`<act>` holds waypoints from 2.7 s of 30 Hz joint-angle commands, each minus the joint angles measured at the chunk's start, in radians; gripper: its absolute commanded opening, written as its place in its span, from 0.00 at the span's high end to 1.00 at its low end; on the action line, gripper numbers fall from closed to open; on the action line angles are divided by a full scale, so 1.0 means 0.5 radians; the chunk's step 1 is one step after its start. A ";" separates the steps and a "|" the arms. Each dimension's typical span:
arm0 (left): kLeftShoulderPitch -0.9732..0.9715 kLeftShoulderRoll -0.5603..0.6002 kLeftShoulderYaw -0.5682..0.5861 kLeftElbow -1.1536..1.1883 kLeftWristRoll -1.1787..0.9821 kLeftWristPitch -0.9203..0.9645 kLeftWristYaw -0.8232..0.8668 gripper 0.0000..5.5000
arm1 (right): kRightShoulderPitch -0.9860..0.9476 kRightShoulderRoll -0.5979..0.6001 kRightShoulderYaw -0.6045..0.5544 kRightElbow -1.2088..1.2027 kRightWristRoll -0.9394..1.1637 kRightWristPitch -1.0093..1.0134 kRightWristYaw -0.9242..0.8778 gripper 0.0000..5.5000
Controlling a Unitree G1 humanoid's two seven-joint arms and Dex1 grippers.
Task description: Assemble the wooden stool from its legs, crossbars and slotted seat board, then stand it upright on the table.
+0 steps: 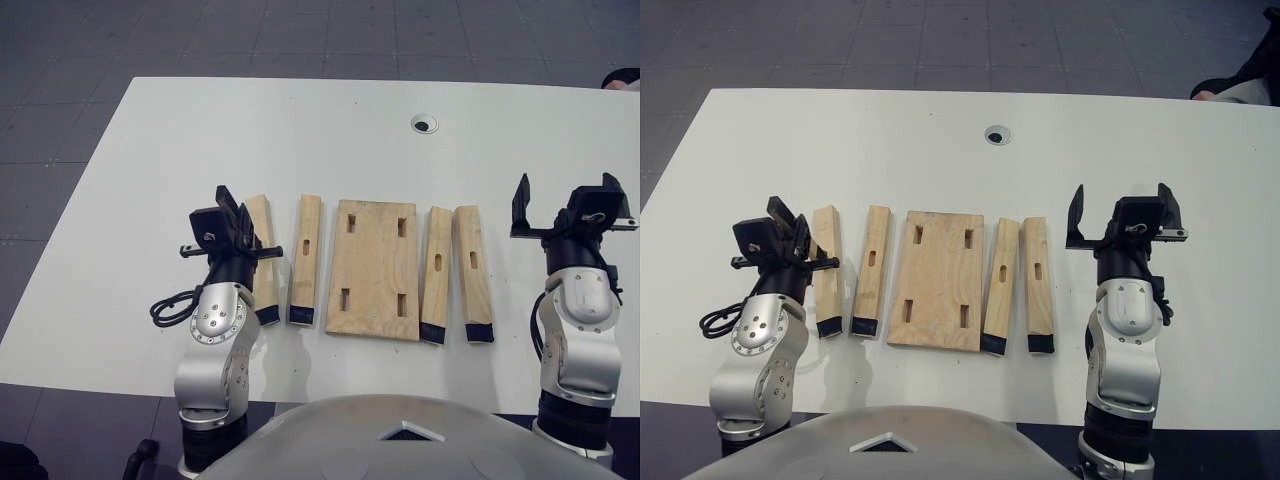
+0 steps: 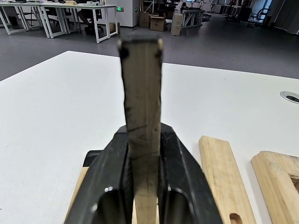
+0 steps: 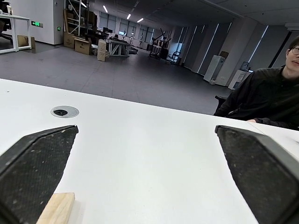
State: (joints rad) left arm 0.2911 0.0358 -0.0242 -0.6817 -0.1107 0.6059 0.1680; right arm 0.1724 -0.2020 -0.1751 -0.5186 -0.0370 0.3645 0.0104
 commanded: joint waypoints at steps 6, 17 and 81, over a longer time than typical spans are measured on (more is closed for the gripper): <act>0.045 -0.019 -0.001 0.125 0.076 -0.109 -0.017 0.92 | -0.015 0.009 -0.003 -0.034 -0.009 0.017 -0.002 0.00; 0.033 -0.029 -0.005 0.374 0.148 -0.378 -0.042 0.92 | -0.002 0.020 0.017 -0.057 -0.012 0.016 -0.001 0.00; -0.025 -0.095 -0.154 0.548 0.307 -0.427 -0.158 0.92 | -0.044 0.024 0.037 -0.105 -0.007 0.045 0.036 0.00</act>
State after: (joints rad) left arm 0.2626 -0.0031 -0.0979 -0.4256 0.0617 0.3259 0.1127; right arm 0.1621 -0.1974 -0.1624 -0.5774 -0.0365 0.3807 0.0305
